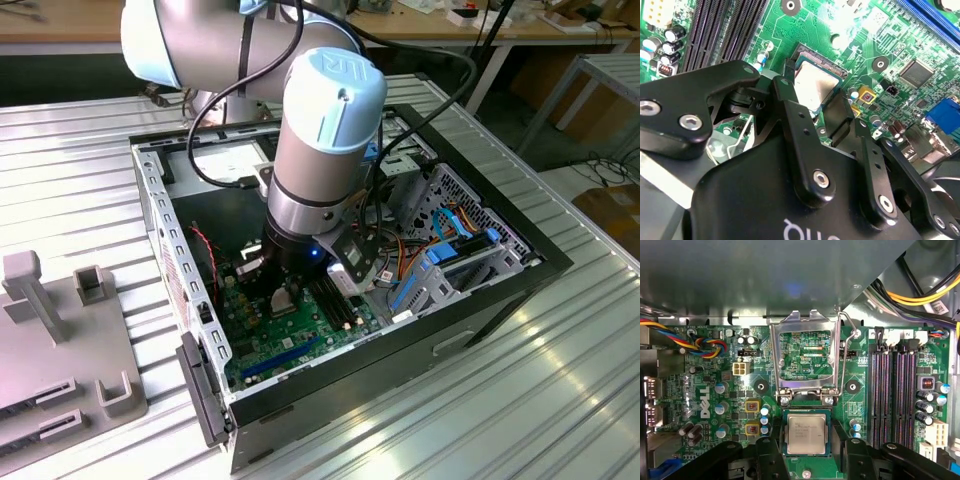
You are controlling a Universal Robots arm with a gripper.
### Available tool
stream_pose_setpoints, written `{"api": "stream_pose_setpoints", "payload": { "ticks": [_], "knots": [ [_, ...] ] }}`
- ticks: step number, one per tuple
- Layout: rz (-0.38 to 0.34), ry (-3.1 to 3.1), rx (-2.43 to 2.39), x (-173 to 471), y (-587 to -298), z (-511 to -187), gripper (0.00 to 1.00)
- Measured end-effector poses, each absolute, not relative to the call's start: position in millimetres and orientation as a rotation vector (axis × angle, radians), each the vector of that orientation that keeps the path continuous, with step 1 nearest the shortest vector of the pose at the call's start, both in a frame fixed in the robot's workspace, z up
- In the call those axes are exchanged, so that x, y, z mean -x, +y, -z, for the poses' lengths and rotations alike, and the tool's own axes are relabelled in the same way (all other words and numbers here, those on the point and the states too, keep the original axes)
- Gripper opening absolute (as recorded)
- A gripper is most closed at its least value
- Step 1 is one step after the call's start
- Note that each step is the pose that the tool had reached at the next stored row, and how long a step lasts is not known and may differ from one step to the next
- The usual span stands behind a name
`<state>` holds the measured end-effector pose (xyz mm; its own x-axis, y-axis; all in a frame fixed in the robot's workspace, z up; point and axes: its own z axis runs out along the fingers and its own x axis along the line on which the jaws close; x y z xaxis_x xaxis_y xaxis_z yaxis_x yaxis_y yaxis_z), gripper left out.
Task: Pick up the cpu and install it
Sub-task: 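Place the cpu into insertion slot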
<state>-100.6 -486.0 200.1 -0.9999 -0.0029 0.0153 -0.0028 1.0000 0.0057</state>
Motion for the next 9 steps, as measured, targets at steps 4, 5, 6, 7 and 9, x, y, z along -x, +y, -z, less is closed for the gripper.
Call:
{"api": "stream_pose_setpoints", "payload": {
  "ticks": [4,5,6,7,9],
  "knots": [
    [0.009,-3.126,-0.004,100.6,-486.2,-200.1,0.48],
    [0.009,-3.126,-0.004,100.6,-486.4,-200.0,0.48],
    [0.009,-3.126,-0.003,100.6,-486.8,-200.0,0.48],
    [0.009,-3.126,-0.003,100.6,-487.0,-200.0,0.48],
    [0.009,-3.126,-0.002,100.6,-487.4,-199.9,0.48]
  ]
}}
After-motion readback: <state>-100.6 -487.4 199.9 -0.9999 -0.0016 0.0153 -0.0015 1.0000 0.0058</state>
